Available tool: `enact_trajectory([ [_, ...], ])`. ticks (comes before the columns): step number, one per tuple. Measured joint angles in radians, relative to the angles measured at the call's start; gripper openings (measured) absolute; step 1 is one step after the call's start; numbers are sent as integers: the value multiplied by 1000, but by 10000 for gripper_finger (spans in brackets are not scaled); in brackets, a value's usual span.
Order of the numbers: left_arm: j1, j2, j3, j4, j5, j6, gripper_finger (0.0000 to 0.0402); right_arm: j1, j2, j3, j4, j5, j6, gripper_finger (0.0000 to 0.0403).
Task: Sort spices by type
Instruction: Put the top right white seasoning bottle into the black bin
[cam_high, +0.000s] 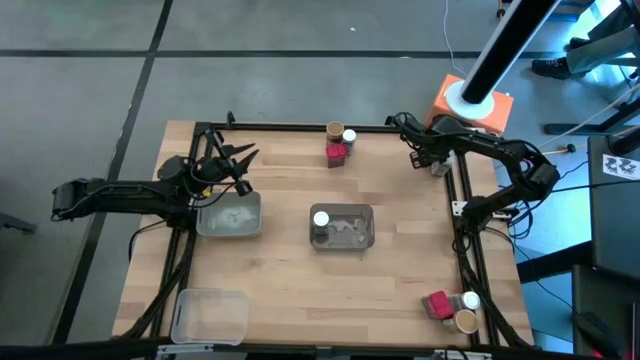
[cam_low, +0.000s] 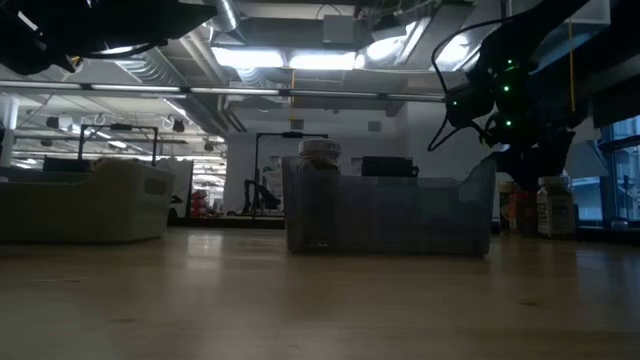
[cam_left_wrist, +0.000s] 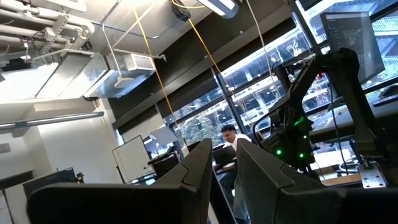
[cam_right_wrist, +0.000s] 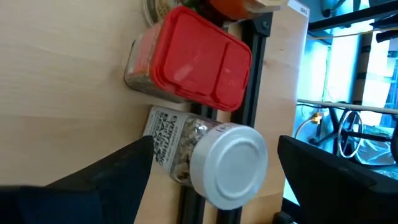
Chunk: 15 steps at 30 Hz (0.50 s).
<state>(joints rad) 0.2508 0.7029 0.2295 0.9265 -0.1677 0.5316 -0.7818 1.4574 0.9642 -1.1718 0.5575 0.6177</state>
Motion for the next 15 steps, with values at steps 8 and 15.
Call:
enact_trajectory([
  [8,0,0,0,0,0,0,68,0,0,0,-6,14,11,341],
  [15,0,0,0,0,0,0,68,-12,0,-63,19,14,13,341],
])
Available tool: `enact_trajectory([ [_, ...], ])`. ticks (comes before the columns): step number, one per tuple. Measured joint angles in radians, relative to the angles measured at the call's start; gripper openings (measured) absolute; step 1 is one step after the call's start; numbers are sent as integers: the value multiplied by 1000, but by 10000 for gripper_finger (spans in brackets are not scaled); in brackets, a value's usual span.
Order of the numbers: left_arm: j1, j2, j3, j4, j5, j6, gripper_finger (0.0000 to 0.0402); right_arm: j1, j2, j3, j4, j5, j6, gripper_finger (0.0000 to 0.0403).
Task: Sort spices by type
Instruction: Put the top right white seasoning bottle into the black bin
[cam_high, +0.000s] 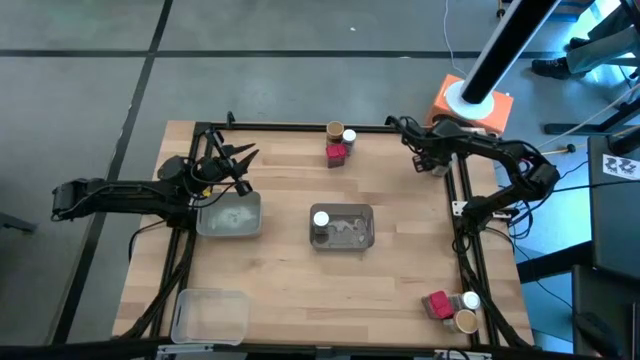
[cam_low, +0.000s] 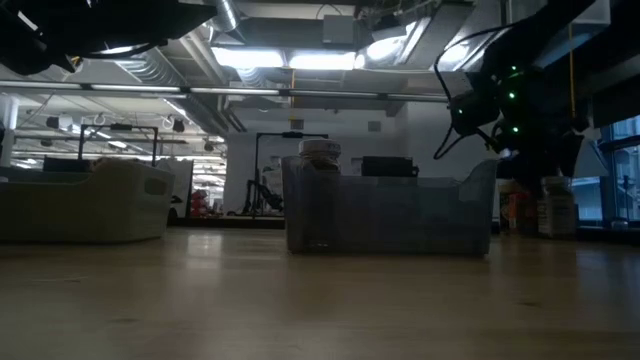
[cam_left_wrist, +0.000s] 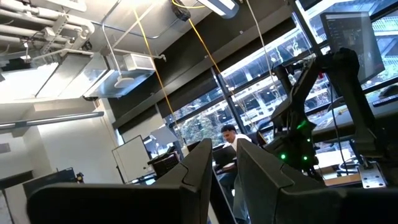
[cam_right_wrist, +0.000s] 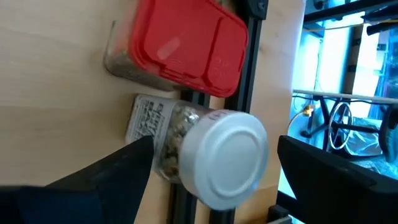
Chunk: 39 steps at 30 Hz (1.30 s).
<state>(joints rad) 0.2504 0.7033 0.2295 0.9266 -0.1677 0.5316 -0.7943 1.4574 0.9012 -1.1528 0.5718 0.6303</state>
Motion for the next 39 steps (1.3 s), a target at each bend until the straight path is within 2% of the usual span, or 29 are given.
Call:
enact_trajectory([
  [6,0,0,0,0,0,0,68,0,0,-45,82,4,-13,341],
  [25,0,0,0,0,0,0,68,3,0,-93,303,-236,-141,341],
  [32,0,0,0,0,0,0,68,3,0,-93,297,-304,-173,341],
  [35,0,0,0,0,0,0,68,3,0,-93,289,-303,-197,332],
  [39,0,0,0,0,0,0,68,3,0,-93,307,-303,-233,299],
])
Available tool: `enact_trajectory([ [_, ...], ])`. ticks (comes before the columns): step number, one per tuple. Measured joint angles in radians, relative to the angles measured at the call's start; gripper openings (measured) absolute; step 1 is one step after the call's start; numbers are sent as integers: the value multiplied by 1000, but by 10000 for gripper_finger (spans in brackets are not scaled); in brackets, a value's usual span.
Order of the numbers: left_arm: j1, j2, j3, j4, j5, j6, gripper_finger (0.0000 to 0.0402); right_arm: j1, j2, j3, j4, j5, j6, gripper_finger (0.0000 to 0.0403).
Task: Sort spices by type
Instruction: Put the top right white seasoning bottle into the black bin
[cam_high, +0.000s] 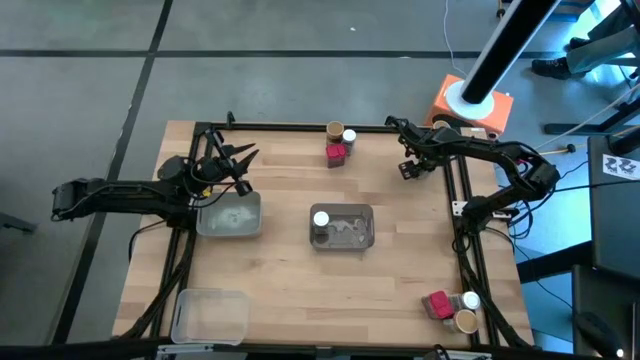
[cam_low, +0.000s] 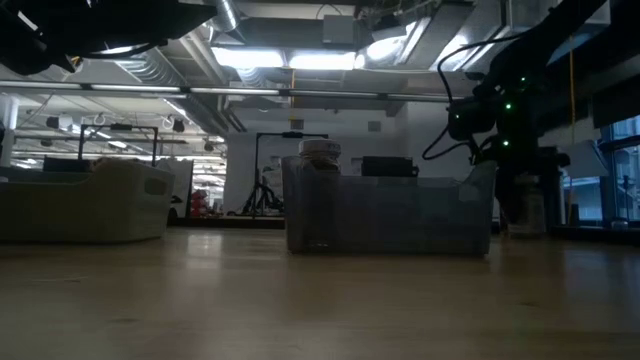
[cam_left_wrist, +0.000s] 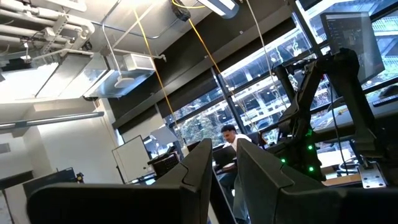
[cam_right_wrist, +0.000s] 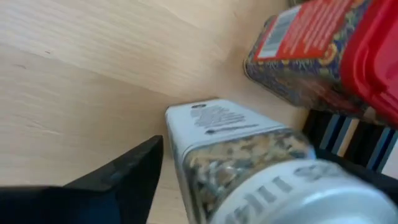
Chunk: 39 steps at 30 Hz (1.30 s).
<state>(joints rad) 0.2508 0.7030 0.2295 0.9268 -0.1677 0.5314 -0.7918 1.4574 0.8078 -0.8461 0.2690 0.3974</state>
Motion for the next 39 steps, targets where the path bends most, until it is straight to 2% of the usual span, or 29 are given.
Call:
enact_trajectory([
  [10,0,0,0,0,0,3,68,0,-1,2,15,-10,-75,209],
  [19,0,0,0,0,0,3,68,0,-17,1,10,-77,-95,219],
  [28,0,0,0,2,0,3,68,1,-90,19,6,-160,-122,211],
  [33,0,0,0,5,0,3,68,43,-128,43,5,-191,-122,214],
  [39,0,0,0,4,0,4,68,151,-147,103,9,-194,-118,208],
])
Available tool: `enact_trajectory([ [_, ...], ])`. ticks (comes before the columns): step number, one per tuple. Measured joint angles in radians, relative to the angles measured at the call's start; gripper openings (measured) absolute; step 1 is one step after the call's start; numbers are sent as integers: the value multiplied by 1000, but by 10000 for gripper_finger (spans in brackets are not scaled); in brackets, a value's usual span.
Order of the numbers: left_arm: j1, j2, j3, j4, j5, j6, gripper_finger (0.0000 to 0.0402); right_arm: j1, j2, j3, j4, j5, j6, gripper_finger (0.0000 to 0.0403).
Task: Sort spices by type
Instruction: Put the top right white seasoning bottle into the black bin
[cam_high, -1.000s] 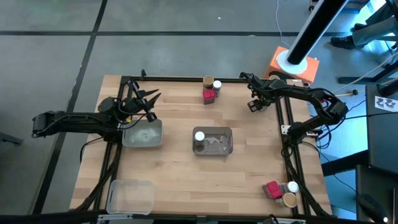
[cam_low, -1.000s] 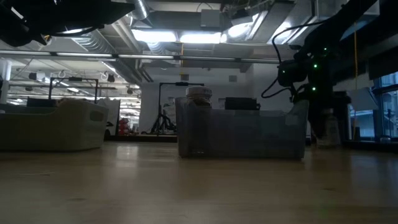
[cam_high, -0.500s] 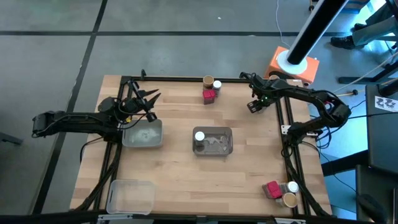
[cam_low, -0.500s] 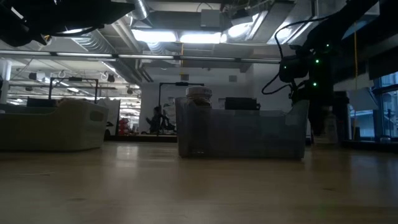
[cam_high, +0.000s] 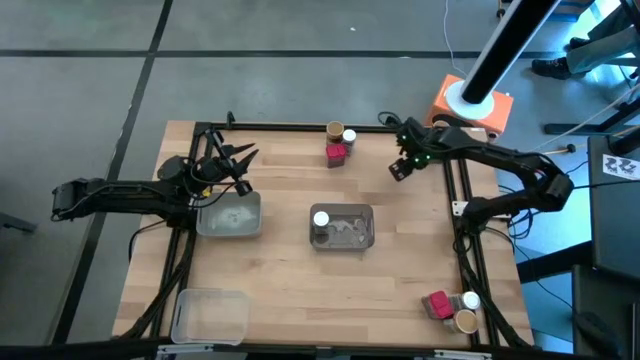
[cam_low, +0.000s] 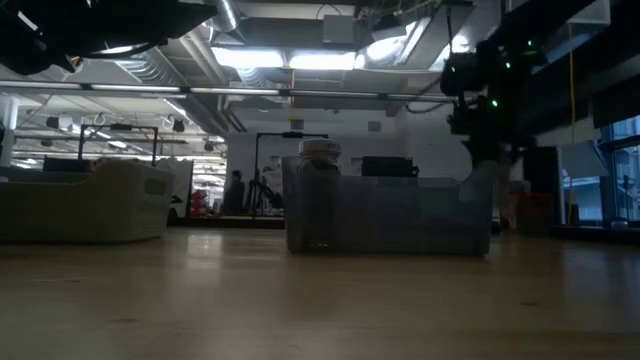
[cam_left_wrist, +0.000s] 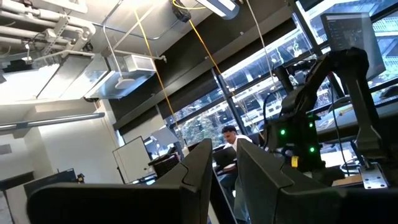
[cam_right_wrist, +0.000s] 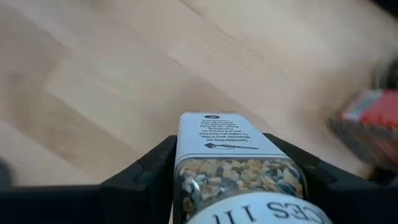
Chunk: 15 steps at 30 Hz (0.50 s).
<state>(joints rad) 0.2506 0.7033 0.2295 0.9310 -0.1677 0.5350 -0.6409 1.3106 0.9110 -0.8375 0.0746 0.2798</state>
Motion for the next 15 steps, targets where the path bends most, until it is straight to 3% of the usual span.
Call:
enact_trajectory([
  [15,0,0,0,-1,0,0,68,334,0,228,27,29,1,213],
])
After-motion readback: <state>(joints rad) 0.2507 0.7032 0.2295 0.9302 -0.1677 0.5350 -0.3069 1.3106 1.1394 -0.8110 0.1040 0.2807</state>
